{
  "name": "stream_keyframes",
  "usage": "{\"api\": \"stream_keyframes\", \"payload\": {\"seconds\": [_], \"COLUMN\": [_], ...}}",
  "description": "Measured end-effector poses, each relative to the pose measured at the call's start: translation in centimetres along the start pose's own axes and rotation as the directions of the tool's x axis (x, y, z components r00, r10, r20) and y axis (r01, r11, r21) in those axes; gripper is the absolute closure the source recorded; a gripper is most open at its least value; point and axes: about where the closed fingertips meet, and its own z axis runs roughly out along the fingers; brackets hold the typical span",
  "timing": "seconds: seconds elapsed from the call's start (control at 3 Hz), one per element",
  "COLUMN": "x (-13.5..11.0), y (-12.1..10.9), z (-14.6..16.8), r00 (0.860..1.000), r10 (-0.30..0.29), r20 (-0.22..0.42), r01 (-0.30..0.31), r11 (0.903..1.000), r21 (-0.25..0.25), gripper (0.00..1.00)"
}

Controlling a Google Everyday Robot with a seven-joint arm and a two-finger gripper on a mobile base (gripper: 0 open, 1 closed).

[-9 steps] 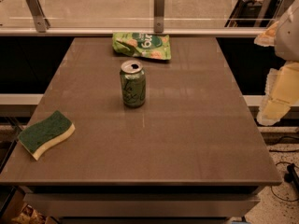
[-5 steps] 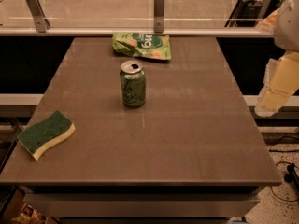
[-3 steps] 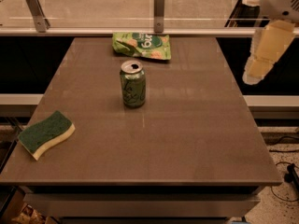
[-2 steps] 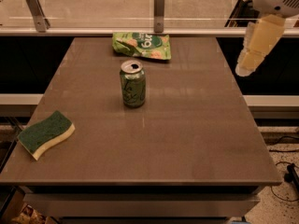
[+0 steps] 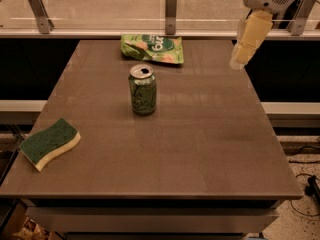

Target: Pick green rice chip bag

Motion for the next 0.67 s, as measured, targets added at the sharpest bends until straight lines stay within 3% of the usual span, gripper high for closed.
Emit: {"api": "stream_keyframes", "payload": {"seconds": [0.67], "x": [-1.4], "y": [-3.4], "z": [4.2], "r00": [0.999], "r10": [-0.042], "r20": [0.019], "r01": [0.043], "r11": [0.9971], "r21": [-0.062], "gripper": [0.0]}}
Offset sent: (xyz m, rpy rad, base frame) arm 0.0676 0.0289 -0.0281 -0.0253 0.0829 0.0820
